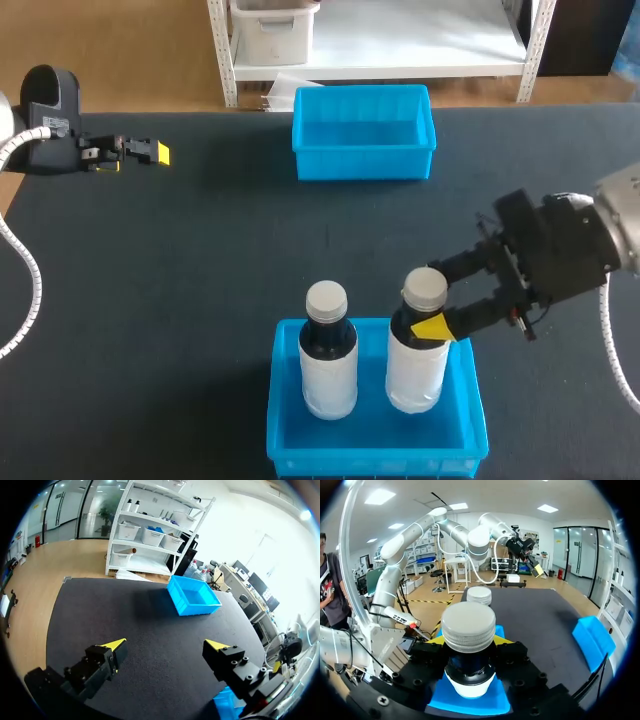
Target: Pick up the bottle, and place it in the far bin if it is heavy, or in the near bin if it is light.
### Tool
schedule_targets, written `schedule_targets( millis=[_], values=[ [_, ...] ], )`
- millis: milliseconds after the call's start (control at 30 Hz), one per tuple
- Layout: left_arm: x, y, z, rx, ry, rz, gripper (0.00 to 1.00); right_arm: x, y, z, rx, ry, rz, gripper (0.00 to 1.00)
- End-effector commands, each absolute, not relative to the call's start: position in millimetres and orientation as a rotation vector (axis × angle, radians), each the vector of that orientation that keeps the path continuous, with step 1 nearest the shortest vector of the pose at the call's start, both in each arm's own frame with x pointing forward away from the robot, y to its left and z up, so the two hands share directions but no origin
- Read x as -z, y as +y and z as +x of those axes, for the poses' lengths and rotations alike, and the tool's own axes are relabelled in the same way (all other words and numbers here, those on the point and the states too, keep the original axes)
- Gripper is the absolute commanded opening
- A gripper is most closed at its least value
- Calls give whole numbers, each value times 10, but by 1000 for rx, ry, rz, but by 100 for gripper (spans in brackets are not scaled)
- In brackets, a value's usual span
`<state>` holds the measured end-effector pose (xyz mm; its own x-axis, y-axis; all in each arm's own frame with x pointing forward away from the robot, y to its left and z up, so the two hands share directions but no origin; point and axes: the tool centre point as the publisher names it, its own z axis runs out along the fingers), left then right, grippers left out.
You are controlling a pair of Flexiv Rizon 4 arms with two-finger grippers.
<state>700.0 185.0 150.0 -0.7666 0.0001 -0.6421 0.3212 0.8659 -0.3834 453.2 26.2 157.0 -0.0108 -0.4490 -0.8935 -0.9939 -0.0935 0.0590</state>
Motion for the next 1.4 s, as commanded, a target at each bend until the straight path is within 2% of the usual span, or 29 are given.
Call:
schedule_targets(
  millis=[33,1400],
  values=[
    [-1500,1850,7000,636,2374,231,100,-1508,289,4587,-1068,1509,-1619,0],
    [-1500,1850,7000,636,2374,231,100,-1280,295,4580,-1090,1508,-1629,0]
  ],
)
